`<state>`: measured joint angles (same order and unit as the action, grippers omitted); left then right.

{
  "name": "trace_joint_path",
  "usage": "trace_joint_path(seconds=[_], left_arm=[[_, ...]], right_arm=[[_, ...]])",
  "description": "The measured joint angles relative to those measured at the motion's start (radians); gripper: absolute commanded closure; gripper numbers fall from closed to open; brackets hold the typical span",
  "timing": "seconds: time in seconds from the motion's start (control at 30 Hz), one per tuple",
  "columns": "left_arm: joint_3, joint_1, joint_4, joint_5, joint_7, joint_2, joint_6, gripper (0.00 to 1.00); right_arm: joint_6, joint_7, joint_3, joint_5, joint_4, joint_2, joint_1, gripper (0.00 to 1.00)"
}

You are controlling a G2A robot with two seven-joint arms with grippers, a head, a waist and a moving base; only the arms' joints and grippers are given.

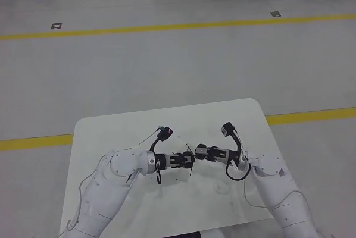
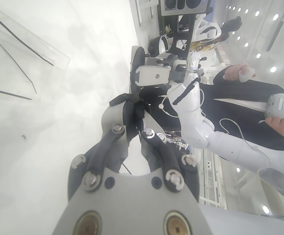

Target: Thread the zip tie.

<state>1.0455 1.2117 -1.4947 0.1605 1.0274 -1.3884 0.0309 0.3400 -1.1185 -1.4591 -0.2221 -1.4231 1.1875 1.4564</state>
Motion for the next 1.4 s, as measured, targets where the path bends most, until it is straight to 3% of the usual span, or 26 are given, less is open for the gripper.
trace_joint_path(seconds=[0.47,0.73,1.07,1.17,1.23,1.33,1.4], left_arm=[[-0.004,0.022,-0.010,-0.075,-0.109,0.019,0.054,0.00],[0.015,0.055,-0.016,-0.125,-0.260,0.026,0.090,0.00],[0.014,0.059,-0.014,-0.132,-0.263,0.025,0.094,0.00],[0.002,0.074,0.015,-0.198,-0.324,0.020,0.152,0.00],[-0.013,0.081,0.041,-0.252,-0.375,0.014,0.214,0.00],[-0.037,0.076,0.082,-0.297,-0.435,0.006,0.291,0.00],[-0.051,0.067,0.099,-0.319,-0.471,0.000,0.312,0.00]], right_arm=[[0.000,0.131,-0.030,-0.044,0.012,0.020,0.030,1.00],[0.000,0.226,-0.038,-0.126,0.019,0.039,0.038,1.00],[0.000,0.242,-0.039,-0.128,0.019,0.042,0.035,1.00],[0.000,0.296,-0.026,-0.144,0.013,0.047,0.045,1.00],[0.000,0.341,-0.021,-0.163,0.002,0.053,0.053,1.00],[0.000,0.392,-0.018,-0.175,-0.020,0.064,0.069,1.00],[0.000,0.414,-0.017,-0.187,-0.037,0.074,0.079,1.00]])
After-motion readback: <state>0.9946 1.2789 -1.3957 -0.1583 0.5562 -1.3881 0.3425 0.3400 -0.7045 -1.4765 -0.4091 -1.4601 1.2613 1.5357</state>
